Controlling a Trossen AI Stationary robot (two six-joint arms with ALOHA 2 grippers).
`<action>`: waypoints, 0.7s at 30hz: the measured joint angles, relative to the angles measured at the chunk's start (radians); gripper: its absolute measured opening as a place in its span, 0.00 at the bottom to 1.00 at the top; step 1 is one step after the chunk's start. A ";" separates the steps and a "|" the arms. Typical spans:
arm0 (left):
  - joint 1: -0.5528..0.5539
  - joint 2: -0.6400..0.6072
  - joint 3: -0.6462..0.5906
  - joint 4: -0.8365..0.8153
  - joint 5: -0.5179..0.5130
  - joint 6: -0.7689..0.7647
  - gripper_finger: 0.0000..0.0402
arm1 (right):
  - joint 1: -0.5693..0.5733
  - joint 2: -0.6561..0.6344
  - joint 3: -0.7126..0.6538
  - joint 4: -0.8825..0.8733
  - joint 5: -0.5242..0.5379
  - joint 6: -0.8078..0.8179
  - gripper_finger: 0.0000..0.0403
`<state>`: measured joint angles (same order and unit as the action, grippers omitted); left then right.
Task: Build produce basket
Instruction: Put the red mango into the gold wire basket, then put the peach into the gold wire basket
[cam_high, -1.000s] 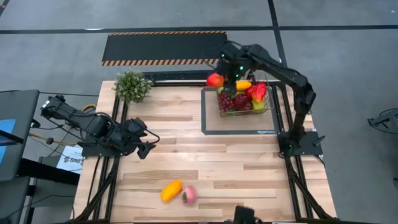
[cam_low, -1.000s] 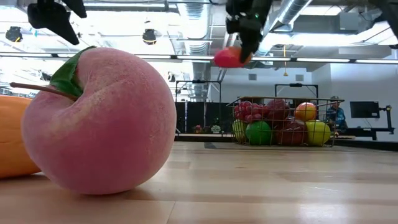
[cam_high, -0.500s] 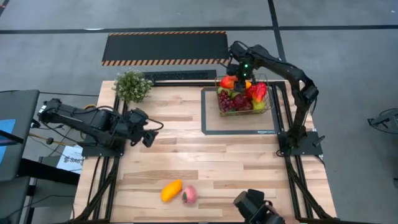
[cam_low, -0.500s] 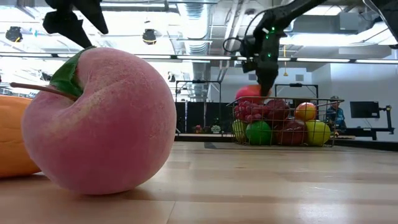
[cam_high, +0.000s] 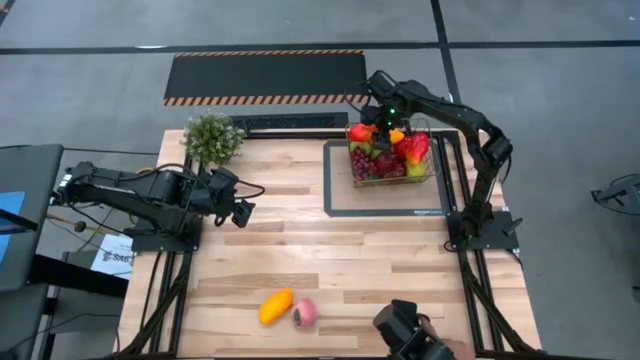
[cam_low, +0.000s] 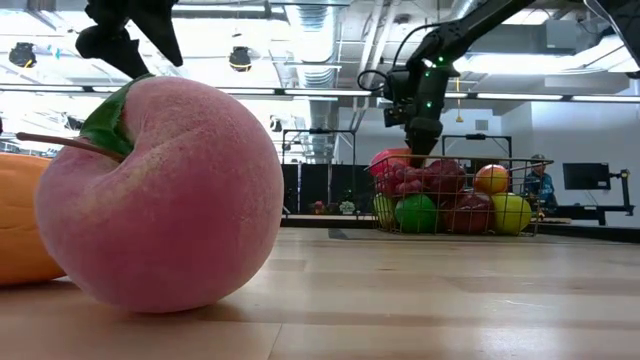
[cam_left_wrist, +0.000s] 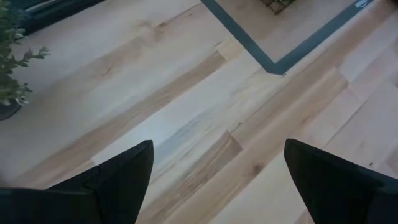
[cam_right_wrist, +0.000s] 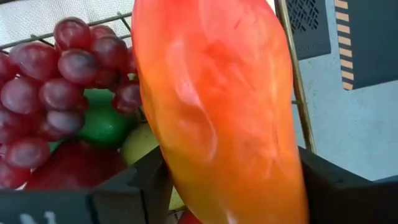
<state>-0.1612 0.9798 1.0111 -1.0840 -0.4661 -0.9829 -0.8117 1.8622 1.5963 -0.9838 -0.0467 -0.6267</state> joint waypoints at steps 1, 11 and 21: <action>0.002 0.000 0.000 0.000 0.003 0.000 0.86 | 0.001 0.000 0.000 -0.001 0.000 -0.006 0.63; 0.005 0.000 0.000 0.000 0.015 0.000 0.86 | 0.019 0.007 0.000 -0.002 0.060 -0.011 0.89; 0.005 0.000 0.000 0.000 0.125 0.073 0.86 | 0.055 0.007 0.219 -0.301 0.103 0.109 0.92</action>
<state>-0.1562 0.9798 1.0111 -1.0835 -0.3412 -0.9096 -0.7565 1.8694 1.8154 -1.2853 0.0563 -0.5175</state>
